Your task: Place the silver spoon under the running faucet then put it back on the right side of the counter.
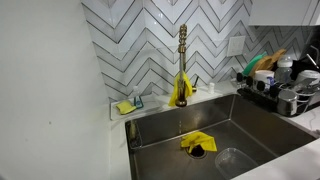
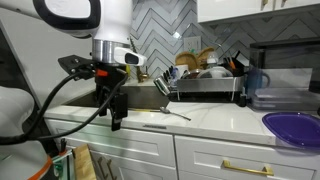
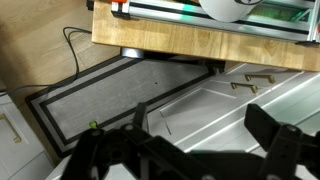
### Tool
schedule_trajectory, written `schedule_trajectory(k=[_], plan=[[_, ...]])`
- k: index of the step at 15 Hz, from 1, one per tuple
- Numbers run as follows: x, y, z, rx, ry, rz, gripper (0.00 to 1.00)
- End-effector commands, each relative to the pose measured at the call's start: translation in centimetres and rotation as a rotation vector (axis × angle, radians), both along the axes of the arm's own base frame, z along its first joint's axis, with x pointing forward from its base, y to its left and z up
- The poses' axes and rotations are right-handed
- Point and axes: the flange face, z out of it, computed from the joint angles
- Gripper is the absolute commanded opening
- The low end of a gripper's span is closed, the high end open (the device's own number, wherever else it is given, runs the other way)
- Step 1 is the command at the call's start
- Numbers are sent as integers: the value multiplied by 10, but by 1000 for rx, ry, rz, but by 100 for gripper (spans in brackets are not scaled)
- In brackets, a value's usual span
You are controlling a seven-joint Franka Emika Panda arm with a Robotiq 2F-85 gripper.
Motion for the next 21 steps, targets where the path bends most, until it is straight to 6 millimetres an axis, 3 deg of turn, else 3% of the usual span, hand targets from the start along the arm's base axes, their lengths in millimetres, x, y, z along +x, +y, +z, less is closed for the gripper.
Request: schedule_trajectory(k=[1, 11, 17, 21], plan=[[0, 0, 1, 0, 1, 0, 100], [0, 0, 1, 0, 1, 0, 100], [34, -14, 13, 86, 19, -336, 100], [62, -38, 5, 39, 22, -542, 100]])
